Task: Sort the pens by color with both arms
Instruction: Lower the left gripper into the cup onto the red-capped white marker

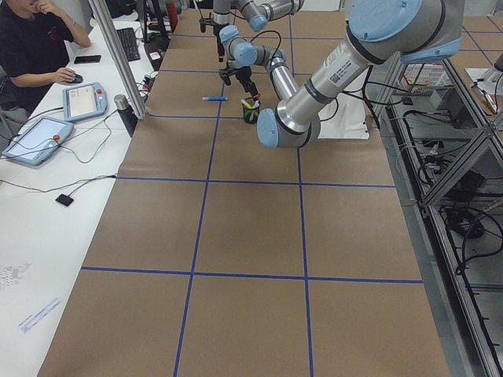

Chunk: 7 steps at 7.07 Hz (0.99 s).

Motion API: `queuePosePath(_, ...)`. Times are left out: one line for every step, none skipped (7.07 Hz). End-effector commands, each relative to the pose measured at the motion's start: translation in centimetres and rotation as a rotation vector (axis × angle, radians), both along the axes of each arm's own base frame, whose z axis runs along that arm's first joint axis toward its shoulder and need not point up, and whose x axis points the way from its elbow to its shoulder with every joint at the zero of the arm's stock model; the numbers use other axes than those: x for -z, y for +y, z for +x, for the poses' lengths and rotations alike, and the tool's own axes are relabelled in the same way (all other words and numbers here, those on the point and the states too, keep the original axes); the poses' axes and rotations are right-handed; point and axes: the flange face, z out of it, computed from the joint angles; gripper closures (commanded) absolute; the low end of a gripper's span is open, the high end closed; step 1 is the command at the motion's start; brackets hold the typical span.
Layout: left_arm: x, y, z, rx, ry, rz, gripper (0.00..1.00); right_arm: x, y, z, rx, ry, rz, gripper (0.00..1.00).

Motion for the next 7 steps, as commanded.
queuePosePath(0.3, 0.1, 0.8, -0.003, 0.023, 0.015, 0.06, 0.0, 0.0, 0.0, 0.000, 0.000, 0.001, 0.01)
queuePosePath(0.6, 0.2, 0.8, -0.001, 0.024, 0.013, 0.06, 0.1, 0.0, 0.0, 0.000, -0.001, 0.002, 0.01)
queuePosePath(1.0, 0.2, 0.8, 0.000, 0.024, 0.012, 0.09, 0.0, 0.0, 0.0, 0.000, 0.000, 0.001, 0.01)
queuePosePath(0.9, 0.2, 0.8, 0.001, 0.022, 0.010, 0.09, 0.0, 0.1, -0.1, 0.001, 0.000, 0.001, 0.01)
queuePosePath(0.9, 0.8, 1.2, -0.003, 0.019, 0.003, 0.09, 0.0, 0.1, -0.1, 0.001, 0.000, 0.001, 0.01)
queuePosePath(1.1, 2.2, 2.4, -0.010, 0.014, -0.013, 0.13, 0.1, 0.1, -0.1, 0.001, -0.001, 0.002, 0.01)
queuePosePath(1.3, 2.8, 2.8, -0.013, 0.013, -0.019, 0.18, 0.1, 0.1, -0.1, 0.002, -0.001, 0.002, 0.01)
